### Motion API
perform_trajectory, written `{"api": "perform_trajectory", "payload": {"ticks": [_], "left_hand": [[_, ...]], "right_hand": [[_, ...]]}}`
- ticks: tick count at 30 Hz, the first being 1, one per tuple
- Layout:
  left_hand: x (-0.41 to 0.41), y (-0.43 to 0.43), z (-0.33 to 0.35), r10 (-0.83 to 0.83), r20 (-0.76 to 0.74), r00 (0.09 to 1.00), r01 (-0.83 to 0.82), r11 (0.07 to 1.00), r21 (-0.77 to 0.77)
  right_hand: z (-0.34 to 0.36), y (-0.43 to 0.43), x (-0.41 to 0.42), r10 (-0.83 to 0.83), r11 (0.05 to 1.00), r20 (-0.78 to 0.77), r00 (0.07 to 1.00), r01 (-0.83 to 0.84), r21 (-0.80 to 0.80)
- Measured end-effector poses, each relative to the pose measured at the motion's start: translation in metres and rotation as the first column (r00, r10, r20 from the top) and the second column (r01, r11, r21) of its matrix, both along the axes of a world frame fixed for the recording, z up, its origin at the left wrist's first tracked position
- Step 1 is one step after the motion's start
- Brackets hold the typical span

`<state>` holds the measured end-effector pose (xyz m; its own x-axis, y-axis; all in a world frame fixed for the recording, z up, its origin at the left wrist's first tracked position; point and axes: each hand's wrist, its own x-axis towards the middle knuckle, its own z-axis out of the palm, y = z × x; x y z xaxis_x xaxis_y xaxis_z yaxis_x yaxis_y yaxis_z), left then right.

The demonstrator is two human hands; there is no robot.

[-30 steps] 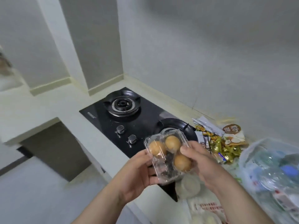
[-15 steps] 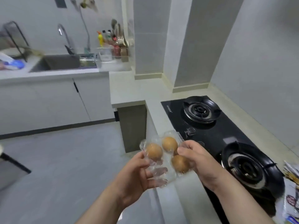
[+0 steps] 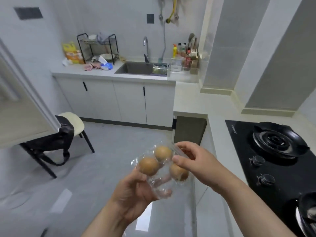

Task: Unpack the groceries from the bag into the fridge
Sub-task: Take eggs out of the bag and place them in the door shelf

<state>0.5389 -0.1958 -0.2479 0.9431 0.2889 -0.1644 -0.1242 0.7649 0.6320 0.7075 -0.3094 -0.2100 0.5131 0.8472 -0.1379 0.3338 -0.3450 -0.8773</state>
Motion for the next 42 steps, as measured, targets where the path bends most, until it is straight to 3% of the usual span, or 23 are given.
{"api": "perform_trajectory", "payload": {"ticks": [4,8,11,19,30,38,42], "left_hand": [[-0.030,0.015,0.008,0.160,-0.062,0.985,-0.159,0.987,0.018],[-0.054,0.031,0.023,0.304,-0.034,0.952,-0.298,0.947,0.123],[-0.072,0.046,0.031,0.385,-0.033,0.922,-0.377,0.915,0.142],[-0.122,0.102,0.041,0.535,-0.076,0.842,-0.515,0.837,0.185],[-0.187,0.186,0.046,0.708,-0.064,0.703,-0.670,0.690,0.274],[-0.224,0.226,0.047,0.804,-0.066,0.591,-0.772,0.587,0.242],[-0.233,0.232,0.049,0.848,-0.080,0.523,-0.821,0.527,0.221]], "right_hand": [[0.029,0.031,-0.031,0.149,0.986,0.367,0.918,-0.164,0.011],[0.055,0.063,-0.069,0.389,0.907,0.614,0.687,-0.401,-0.126],[0.064,0.091,-0.093,0.441,0.870,0.710,0.549,-0.456,-0.188],[0.075,0.174,-0.149,0.485,0.802,0.788,0.379,-0.553,-0.227],[0.090,0.279,-0.225,0.544,0.715,0.786,0.293,-0.652,-0.251],[0.089,0.326,-0.266,0.499,0.670,0.824,0.268,-0.722,-0.172],[0.091,0.340,-0.277,0.484,0.636,0.850,0.206,-0.750,-0.181]]}}
